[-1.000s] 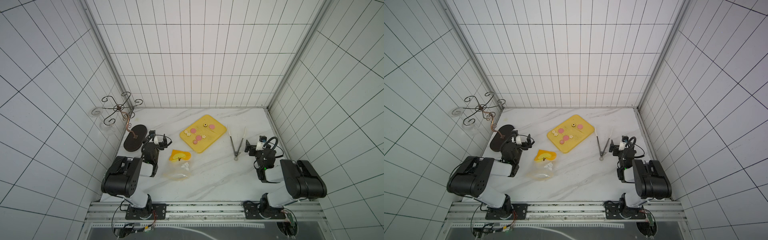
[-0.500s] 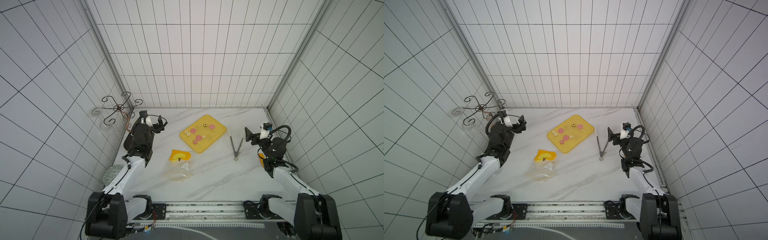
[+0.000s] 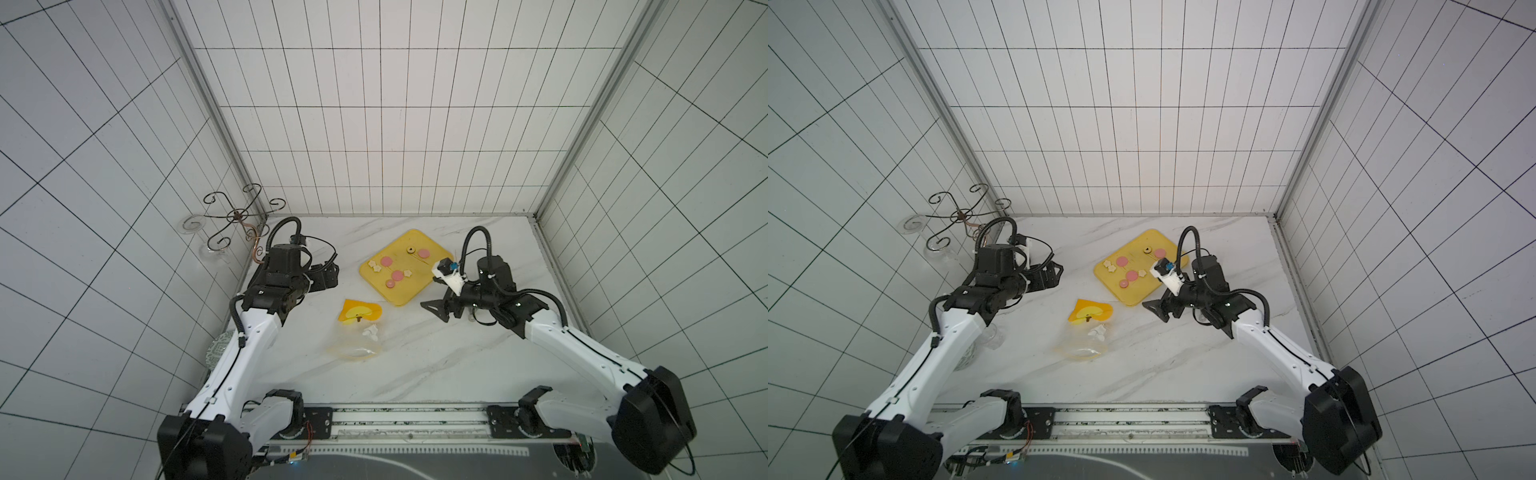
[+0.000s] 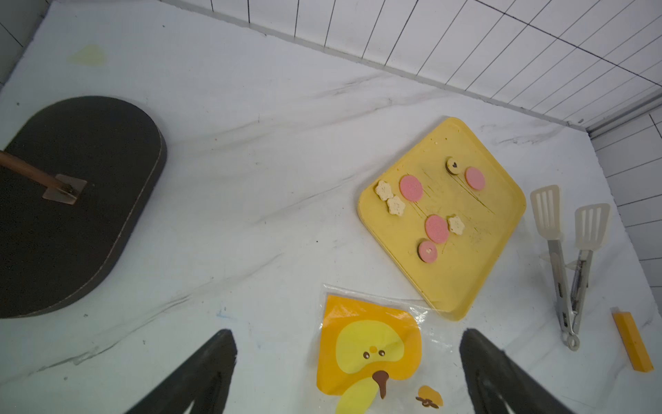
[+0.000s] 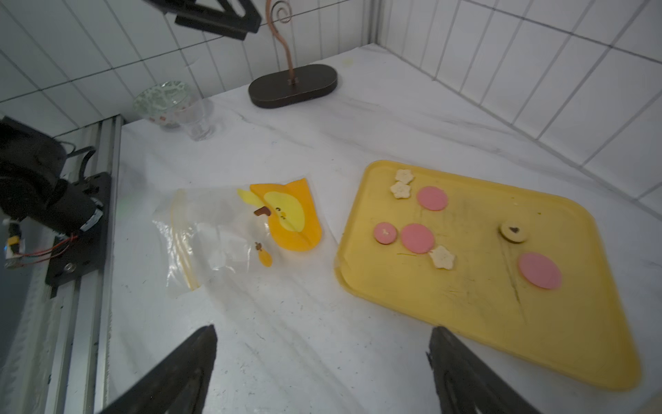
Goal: Put the cookies into a resealable bag to prevent moisture
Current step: Pick up the ziploc bag from the center of the board.
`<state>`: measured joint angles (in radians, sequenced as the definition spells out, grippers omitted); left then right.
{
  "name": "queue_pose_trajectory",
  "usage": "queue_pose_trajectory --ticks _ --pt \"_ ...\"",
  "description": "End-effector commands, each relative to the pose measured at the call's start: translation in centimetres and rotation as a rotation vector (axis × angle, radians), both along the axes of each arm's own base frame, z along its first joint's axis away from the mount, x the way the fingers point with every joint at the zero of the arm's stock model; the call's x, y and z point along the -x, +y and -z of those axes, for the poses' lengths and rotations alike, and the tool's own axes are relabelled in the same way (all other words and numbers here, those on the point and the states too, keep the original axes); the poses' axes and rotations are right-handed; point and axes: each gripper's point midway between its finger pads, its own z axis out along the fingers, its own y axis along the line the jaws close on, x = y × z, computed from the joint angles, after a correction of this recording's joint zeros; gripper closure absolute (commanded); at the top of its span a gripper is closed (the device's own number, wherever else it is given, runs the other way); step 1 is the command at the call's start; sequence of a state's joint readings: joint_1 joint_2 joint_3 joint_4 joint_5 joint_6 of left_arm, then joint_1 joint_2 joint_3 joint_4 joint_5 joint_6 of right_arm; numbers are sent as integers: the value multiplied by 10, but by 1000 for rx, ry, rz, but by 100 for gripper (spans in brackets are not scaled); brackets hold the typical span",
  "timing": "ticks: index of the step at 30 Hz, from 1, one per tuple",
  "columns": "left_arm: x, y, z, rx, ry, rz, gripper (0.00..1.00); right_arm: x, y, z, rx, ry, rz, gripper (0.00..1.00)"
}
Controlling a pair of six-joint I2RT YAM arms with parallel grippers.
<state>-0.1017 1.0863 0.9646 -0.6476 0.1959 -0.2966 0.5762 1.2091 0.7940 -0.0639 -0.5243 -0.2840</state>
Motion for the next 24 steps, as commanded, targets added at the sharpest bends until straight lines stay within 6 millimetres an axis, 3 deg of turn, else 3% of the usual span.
queue_pose_trajectory --ticks 1,5,12,17,24 --pt "20 -8 17 80 114 9 3 14 33 -18 41 -80 -80 8" --pt "20 0 23 76 122 -19 3 45 82 -9 42 -108 -182 9" --pt "17 6 26 63 132 -42 3 77 144 13 64 -201 -279 14" --pt "17 4 30 72 147 -33 3 76 170 26 94 -251 -261 25" --pt "17 0 37 86 171 -12 3 73 189 58 183 -297 -259 28"
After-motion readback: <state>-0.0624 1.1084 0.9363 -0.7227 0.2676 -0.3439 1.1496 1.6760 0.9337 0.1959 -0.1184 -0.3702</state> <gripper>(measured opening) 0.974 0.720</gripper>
